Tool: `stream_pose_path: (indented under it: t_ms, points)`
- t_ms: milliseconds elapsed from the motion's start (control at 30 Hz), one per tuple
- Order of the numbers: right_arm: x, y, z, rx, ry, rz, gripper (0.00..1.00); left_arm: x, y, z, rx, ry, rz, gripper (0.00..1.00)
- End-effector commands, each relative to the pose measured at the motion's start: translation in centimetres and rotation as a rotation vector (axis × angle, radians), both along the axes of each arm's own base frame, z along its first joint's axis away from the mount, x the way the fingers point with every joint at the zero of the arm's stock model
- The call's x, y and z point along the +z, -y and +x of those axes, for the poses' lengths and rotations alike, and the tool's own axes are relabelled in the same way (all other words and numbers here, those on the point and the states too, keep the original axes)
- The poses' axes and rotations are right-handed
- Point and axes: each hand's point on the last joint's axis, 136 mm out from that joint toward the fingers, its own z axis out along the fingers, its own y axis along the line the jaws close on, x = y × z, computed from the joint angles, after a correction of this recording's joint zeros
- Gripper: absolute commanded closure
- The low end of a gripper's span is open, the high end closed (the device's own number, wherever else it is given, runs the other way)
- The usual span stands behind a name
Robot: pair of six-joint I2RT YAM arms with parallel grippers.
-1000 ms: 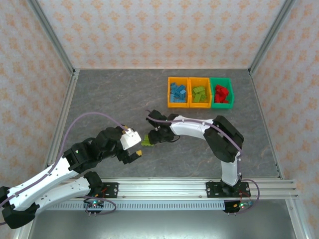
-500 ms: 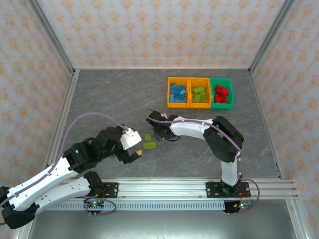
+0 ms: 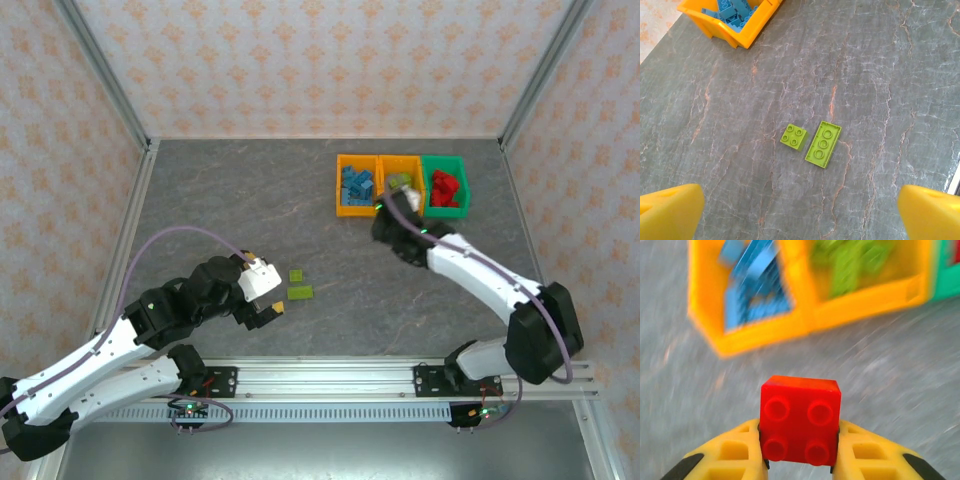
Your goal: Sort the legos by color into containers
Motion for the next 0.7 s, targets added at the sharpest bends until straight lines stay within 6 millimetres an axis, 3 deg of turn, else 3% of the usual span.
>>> stream_pose_path:
  t_ms: [0, 133, 267, 333, 400, 533, 667]
  points:
    - [1.1, 5.6, 3.7, -0.137, 0.029, 0.026, 0.76, -0.1, 0.0, -0.2, -0.002, -0.013, -0.004, 0.00]
    - [0.4, 11.4, 8.6, -0.269, -0.007, 0.016, 0.76, -0.2, -0.2, -0.2, 0.004, -0.011, -0.002, 0.00]
    - [-1.2, 14.4, 13.0, -0.322, -0.067, -0.004, 0.76, -0.2, -0.3, -0.1, 0.011, -0.006, 0.004, 0.00]
    - [-1.7, 14.8, 14.7, -0.314, -0.092, -0.020, 0.69, -0.3, -0.4, 0.0, 0.013, -0.006, 0.008, 0.00]
    - [-1.9, 14.4, 15.9, -0.284, -0.143, -0.022, 0.47, -0.4, -0.4, 0.0, 0.012, -0.005, 0.009, 0.00]
    - [-0.3, 13.9, 15.2, -0.277, -0.137, 0.018, 0.38, -0.5, -0.3, 0.0, 0.008, -0.007, 0.013, 0.00]
    - [1.4, 11.3, 11.7, -0.224, -0.088, 0.123, 0.36, -0.6, -0.1, 0.1, 0.008, -0.010, 0.014, 0.00]
